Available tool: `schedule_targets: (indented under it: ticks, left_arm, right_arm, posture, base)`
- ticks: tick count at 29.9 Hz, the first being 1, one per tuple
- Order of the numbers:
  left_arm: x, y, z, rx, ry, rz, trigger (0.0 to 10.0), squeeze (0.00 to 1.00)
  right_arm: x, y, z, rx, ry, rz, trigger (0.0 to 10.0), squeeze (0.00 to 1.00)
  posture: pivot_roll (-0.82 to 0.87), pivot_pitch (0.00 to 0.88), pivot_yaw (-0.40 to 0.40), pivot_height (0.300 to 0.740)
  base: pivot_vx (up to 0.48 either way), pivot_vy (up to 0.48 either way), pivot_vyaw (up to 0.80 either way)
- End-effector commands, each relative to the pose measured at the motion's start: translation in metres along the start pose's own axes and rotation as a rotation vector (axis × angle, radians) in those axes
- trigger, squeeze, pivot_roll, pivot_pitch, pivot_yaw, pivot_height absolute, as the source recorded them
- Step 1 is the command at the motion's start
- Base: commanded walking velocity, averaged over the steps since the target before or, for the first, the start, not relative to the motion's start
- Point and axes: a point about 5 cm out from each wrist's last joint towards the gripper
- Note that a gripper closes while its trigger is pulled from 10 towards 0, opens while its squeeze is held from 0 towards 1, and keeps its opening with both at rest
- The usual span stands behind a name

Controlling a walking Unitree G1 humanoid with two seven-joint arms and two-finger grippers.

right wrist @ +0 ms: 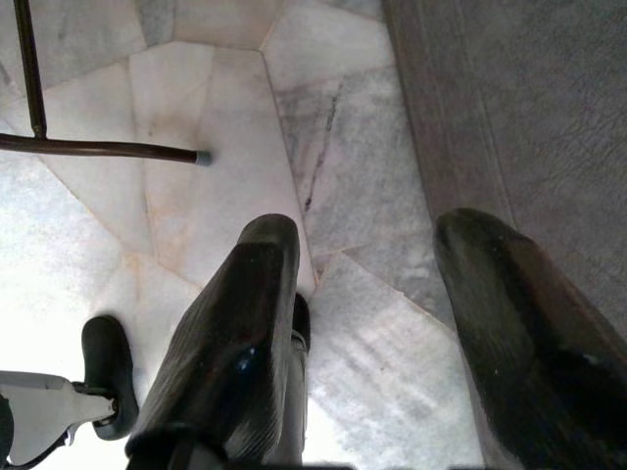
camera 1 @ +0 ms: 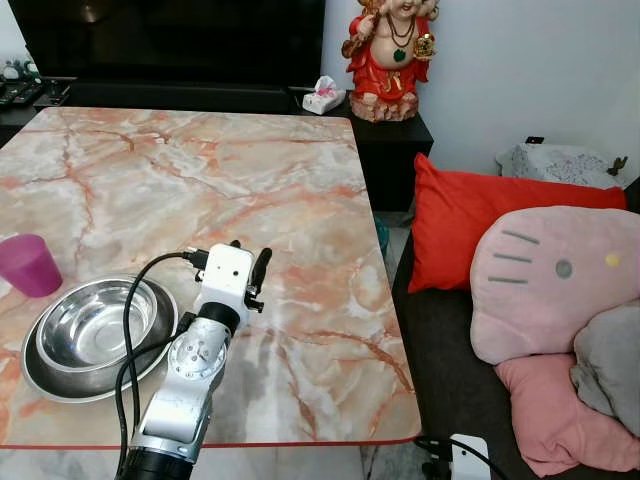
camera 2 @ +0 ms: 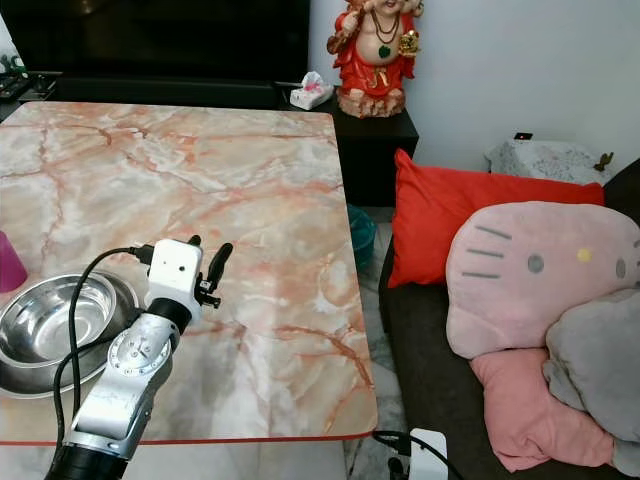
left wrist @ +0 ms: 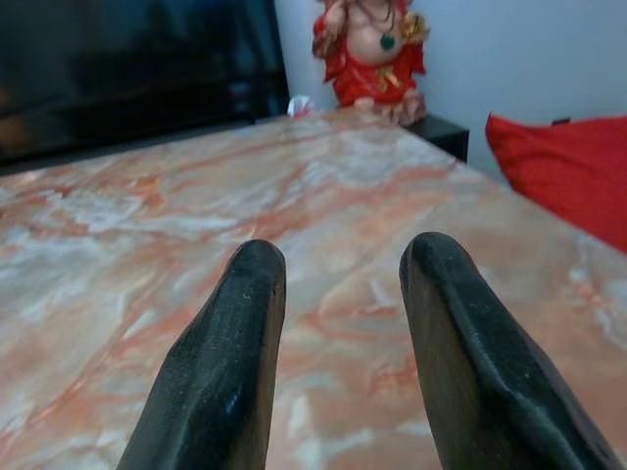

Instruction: Setting the table

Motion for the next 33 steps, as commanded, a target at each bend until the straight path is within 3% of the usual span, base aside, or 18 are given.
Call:
schedule_targets:
  ticks: [1,15,23,33]
  left_arm:
    - [-0.003,0.004,-0.002,-0.044,-0.007,0.006,10.0,0.0]
    - [0.0,0.005,-0.001,-0.085,0.016,0.023,10.0,0.0]
    - [0.001,0.006,0.0,-0.091,0.022,0.02,10.0,0.0]
    - [0.007,0.008,0.002,-0.092,0.054,0.008,10.0,0.0]
  right_arm:
    - [-0.002,0.0,0.0,-0.001,-0.009,-0.005,10.0,0.0]
    - [-0.004,-0.003,0.0,0.03,-0.042,-0.045,10.0,0.0]
    - [-0.005,-0.005,0.001,0.089,-0.062,-0.106,10.0,0.0]
    - [-0.003,-0.004,0.001,0.087,-0.049,-0.098,10.0,0.0]
  posture:
    - [0.09,0.0,-0.065,0.74]
    - [0.09,0.0,-0.059,0.74]
    - [0.09,0.0,-0.061,0.74]
    - [0.09,0.0,-0.062,0.74]
  base:
    - [0.0,0.0,0.0]
    - [0.0,0.417,0.0]
    - [0.0,0.057,0.0]
    - [0.0,0.122,0.0]
Point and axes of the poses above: a point about 5 cm out from each wrist's last joint towards the gripper, its own z axis pointing out of the wrist towards the gripper, its own y axis along the axis of the wrist's last joint, x = y × z, and after that the axes turned 10 degrees about z, right-handed
